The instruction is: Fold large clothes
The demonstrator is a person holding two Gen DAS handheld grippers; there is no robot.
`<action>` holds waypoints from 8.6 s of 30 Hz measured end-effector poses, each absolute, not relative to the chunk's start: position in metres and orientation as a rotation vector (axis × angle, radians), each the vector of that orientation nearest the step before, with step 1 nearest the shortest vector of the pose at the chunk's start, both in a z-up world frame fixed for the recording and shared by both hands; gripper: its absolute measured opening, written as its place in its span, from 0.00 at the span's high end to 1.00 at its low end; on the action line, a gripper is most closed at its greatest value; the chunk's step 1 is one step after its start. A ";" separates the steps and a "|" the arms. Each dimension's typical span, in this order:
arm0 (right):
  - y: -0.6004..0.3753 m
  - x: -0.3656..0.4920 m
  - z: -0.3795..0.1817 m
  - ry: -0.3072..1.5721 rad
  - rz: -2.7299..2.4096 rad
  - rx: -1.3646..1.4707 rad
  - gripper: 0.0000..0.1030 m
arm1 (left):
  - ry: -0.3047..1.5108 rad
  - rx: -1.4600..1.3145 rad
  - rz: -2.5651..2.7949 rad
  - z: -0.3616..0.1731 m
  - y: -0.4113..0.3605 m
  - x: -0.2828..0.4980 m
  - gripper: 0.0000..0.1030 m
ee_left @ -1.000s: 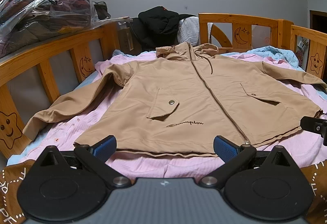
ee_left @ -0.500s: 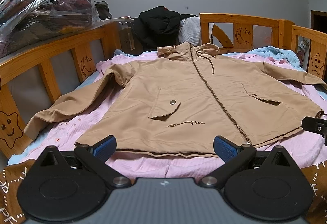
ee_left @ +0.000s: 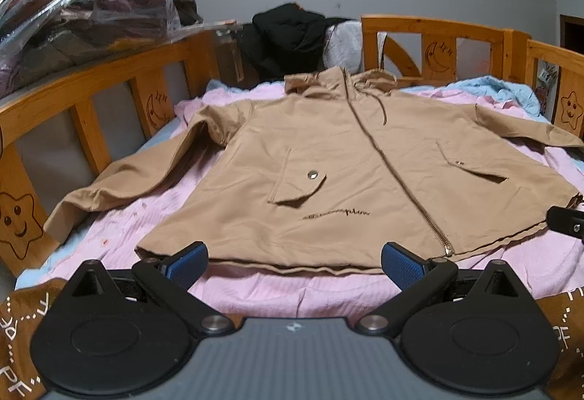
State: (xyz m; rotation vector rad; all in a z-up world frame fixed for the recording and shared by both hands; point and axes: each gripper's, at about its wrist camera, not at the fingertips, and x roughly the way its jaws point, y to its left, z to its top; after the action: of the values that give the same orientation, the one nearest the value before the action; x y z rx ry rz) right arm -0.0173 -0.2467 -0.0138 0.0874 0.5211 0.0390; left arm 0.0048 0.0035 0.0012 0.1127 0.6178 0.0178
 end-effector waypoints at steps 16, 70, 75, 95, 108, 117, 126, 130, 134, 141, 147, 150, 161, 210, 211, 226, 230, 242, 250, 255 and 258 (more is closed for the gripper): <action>-0.409 0.068 0.010 0.599 -0.228 0.468 0.00 | 0.817 0.268 -0.187 0.073 -0.043 0.133 0.00; -0.122 0.226 -0.006 0.191 0.410 -0.913 0.98 | 0.780 -0.678 -0.424 0.027 0.088 0.431 0.01; -0.131 0.223 -0.011 0.480 0.454 -0.576 0.88 | 0.858 -0.614 -0.439 0.003 0.077 0.435 0.01; -0.110 0.198 -0.056 0.547 0.360 -0.454 0.79 | 1.054 -0.170 -0.483 -0.035 -0.058 0.513 0.25; -0.115 0.201 -0.055 0.519 0.345 -0.420 0.78 | 0.846 -0.340 -0.656 -0.019 -0.009 0.488 0.98; -0.142 0.192 -0.043 0.460 0.405 -0.348 0.46 | 0.770 -0.553 -0.543 -0.037 0.120 0.439 0.92; -0.151 0.241 -0.048 0.625 0.339 0.001 0.45 | 0.801 -0.480 -0.527 -0.024 0.124 0.405 0.34; -0.177 0.279 -0.054 0.707 0.260 0.308 0.54 | 0.862 -0.460 -0.504 -0.022 0.101 0.408 0.26; -0.160 0.288 -0.046 0.638 0.297 0.202 0.90 | 0.911 -0.581 -0.476 -0.021 0.094 0.423 0.21; -0.079 0.208 -0.060 0.326 0.537 -0.667 0.93 | 1.011 -0.663 -0.498 -0.024 0.089 0.437 0.14; -0.061 0.178 -0.095 0.232 0.631 -1.046 0.90 | 1.110 -0.590 -0.431 -0.032 0.088 0.428 0.13; -0.063 0.180 -0.096 0.227 0.657 -1.095 0.88 | 1.148 -0.549 -0.397 -0.036 0.083 0.429 0.13; -0.188 0.225 -0.053 0.397 0.284 -0.756 0.21 | 1.135 -0.323 -0.229 -0.059 0.069 0.409 0.99; -0.335 0.304 -0.045 0.578 -0.020 -0.116 0.42 | 0.758 -0.197 -0.178 -0.007 0.054 0.306 0.15; -0.327 0.299 -0.042 0.569 0.004 -0.103 0.38 | 0.739 -0.217 -0.158 -0.002 0.060 0.290 0.12; -0.183 0.182 -0.009 0.513 0.399 -0.122 0.01 | 0.580 -0.745 0.603 -0.016 0.253 0.121 0.01; -0.163 0.148 -0.017 0.522 0.440 -0.150 0.01 | 0.524 -0.986 0.741 -0.035 0.300 0.122 0.01; -0.164 0.118 -0.039 0.614 0.421 -0.064 0.01 | 0.401 -1.178 0.714 -0.058 0.314 0.144 0.99; -0.169 0.117 -0.031 0.585 0.408 -0.062 0.01 | 0.324 -0.806 0.615 -0.018 0.270 0.137 1.00; -0.187 0.144 -0.012 0.570 0.404 0.009 0.01 | 0.251 -0.299 0.297 0.020 0.184 0.144 1.00; -0.206 0.172 0.009 0.571 0.414 0.163 0.01 | 0.261 -0.042 0.015 0.033 0.127 0.149 1.00</action>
State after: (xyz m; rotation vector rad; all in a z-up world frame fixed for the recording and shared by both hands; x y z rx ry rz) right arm 0.1719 -0.2063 0.0093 0.1625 0.5709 0.4141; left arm 0.1492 0.1273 0.0326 -0.0425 0.2606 0.0149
